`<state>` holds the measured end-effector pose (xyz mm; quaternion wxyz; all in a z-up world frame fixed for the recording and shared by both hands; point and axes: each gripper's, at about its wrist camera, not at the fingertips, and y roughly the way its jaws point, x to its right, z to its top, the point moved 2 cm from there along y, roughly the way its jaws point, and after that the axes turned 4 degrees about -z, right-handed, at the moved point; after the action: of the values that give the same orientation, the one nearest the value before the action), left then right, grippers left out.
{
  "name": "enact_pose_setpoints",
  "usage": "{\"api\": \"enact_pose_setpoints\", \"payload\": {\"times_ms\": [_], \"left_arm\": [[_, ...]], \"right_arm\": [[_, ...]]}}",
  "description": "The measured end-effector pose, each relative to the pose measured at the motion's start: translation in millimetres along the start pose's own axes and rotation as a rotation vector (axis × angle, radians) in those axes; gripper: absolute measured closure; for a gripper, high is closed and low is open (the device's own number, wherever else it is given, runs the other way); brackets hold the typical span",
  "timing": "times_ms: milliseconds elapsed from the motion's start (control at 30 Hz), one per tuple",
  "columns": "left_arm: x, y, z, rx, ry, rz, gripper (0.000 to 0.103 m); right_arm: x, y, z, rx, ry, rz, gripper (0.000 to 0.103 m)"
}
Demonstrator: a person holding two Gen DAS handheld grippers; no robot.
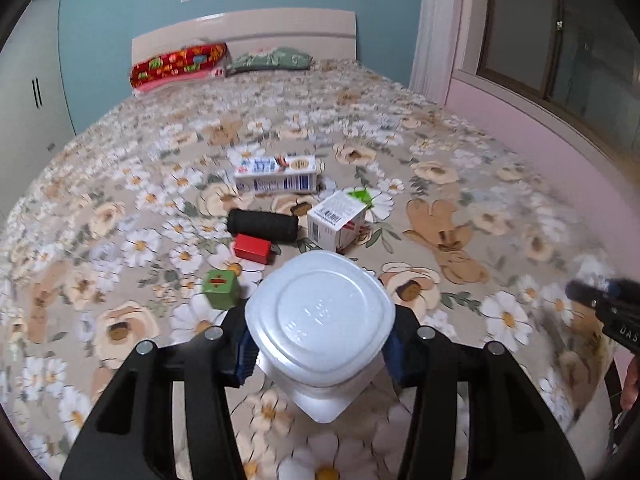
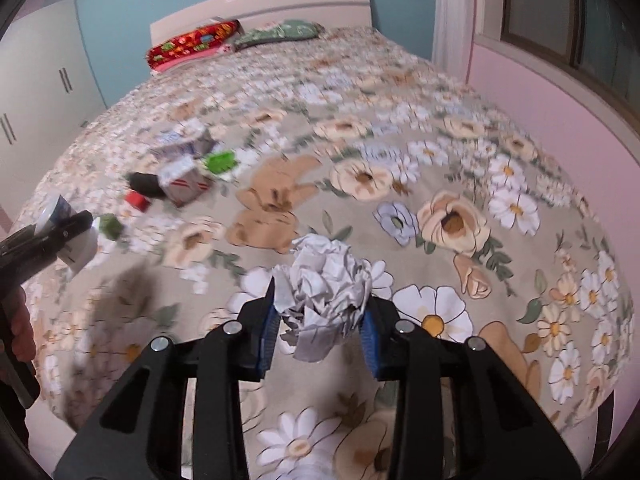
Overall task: Collect trash
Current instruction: 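Close the left tool on the white cup while the right tool grasps the paper ball, then carry the cup and paper ball with both tools over the trash bin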
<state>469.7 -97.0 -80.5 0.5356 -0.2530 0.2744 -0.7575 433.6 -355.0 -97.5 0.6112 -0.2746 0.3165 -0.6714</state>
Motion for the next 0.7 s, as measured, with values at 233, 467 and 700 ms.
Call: {"api": "enact_pose_setpoints", "payload": {"times_ms": [233,467,700], "left_arm": [[8,-96,5,0.070,0.017,0.008,0.051],[11,-197,-5,0.152,0.049,0.062,0.051],[12,-276,-25,0.211,0.043,0.084,0.051]], "right_arm": [[-30,-91,8,0.100,-0.079,0.023,0.067],[-66,-184,3,0.199,-0.175,0.067,0.067],[-99,-255,-13,0.268,-0.242,0.125,0.066]]}}
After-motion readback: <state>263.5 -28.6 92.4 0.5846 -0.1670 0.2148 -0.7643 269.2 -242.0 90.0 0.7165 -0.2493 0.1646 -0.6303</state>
